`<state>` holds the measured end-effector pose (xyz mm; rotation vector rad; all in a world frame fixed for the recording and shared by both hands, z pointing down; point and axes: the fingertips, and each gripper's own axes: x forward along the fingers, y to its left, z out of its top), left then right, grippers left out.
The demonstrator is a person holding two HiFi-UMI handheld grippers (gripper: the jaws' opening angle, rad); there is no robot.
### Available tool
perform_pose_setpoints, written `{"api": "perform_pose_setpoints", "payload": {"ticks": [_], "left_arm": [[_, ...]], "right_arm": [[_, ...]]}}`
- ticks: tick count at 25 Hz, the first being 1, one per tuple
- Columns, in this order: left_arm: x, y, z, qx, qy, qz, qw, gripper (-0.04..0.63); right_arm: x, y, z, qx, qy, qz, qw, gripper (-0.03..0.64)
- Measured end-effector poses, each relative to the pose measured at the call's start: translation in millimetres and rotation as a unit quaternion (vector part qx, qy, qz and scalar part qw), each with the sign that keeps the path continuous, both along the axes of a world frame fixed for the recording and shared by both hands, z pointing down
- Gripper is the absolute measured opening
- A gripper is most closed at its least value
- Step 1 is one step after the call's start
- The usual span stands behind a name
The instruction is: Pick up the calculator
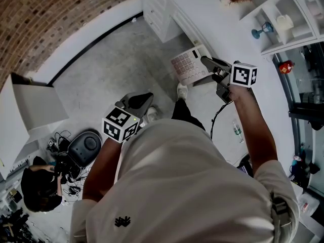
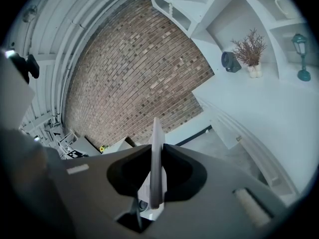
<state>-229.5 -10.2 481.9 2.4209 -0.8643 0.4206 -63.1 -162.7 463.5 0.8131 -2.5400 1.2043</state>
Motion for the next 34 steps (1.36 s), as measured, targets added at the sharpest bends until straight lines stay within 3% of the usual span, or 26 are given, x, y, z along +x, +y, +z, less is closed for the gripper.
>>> {"api": "perform_pose_setpoints", "payload": {"ticks": [23, 34], "left_arm": [[6, -17, 3, -0.006, 0.0, 0.003, 1.0, 0.006], [51, -72, 11, -0.02, -0.003, 0.016, 0.9997, 0.006]], "right_arm": [[10, -11, 5, -0.006, -0.005, 0.001, 1.0, 0.075], [53, -60, 18, -0.019, -0.013, 0.001, 1.0, 0.075]]}}
